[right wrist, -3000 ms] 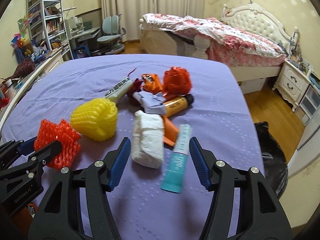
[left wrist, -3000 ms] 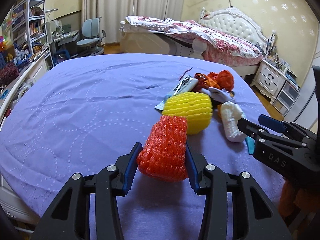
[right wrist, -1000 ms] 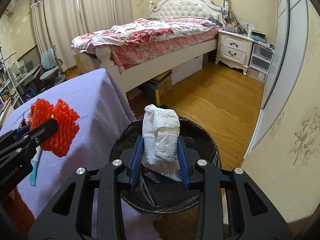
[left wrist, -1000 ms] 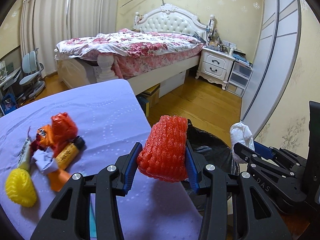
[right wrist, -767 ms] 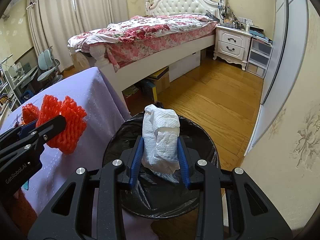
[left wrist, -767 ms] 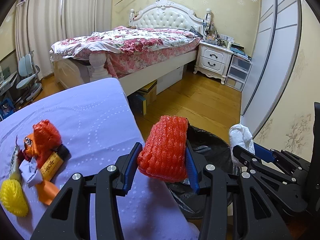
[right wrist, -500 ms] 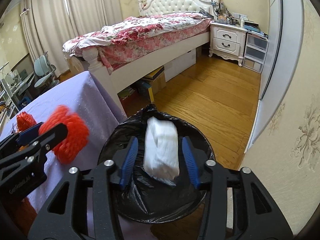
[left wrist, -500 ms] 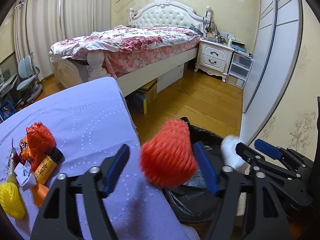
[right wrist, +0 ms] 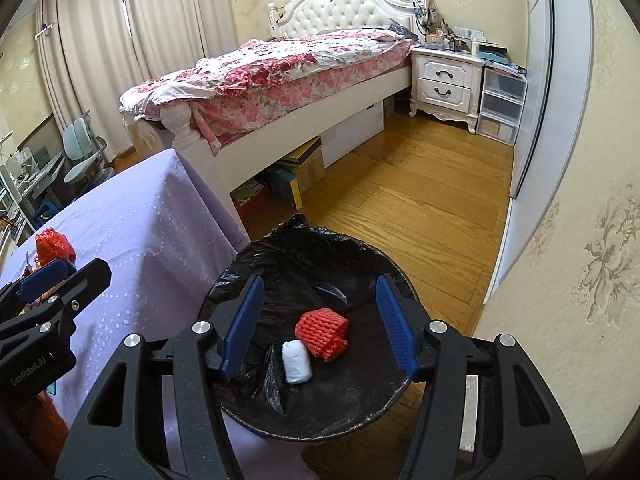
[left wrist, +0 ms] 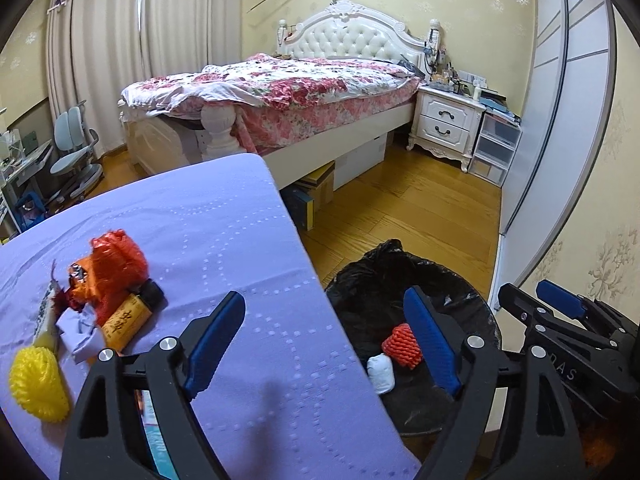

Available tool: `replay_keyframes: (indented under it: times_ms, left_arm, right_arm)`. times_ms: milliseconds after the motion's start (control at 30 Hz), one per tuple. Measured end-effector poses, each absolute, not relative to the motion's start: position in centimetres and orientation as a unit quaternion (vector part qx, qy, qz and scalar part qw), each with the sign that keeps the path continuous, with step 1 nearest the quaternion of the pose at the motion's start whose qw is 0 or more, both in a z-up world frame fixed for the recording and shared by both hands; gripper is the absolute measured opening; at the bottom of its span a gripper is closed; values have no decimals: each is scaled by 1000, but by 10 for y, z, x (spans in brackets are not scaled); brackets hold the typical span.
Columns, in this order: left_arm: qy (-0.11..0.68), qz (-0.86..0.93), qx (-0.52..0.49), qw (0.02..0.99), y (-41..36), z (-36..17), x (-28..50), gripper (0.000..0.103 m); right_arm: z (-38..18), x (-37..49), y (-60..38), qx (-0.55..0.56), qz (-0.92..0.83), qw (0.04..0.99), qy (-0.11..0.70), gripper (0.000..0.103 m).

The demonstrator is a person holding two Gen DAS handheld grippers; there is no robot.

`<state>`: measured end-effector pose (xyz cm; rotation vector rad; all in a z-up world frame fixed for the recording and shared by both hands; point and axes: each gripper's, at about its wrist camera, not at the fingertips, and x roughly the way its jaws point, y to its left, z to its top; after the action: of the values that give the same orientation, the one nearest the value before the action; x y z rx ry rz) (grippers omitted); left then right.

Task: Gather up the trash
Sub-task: 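Grasp the yellow foam net with the left gripper while the right grasps the teal tube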

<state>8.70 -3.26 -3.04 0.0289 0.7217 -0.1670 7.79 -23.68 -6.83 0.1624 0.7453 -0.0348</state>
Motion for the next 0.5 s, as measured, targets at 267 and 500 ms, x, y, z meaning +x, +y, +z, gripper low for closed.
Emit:
replay_keyframes:
  times_ms: [267,500]
  left_arm:
    - [347,-44,8,937,0,-21,68,81]
    - [344,2,-3,939,40,-17,48,81]
  right_arm:
    - [-61,64,-210,73,11,929,363,58]
    - [-57,54,-167,56,53,928,366,58]
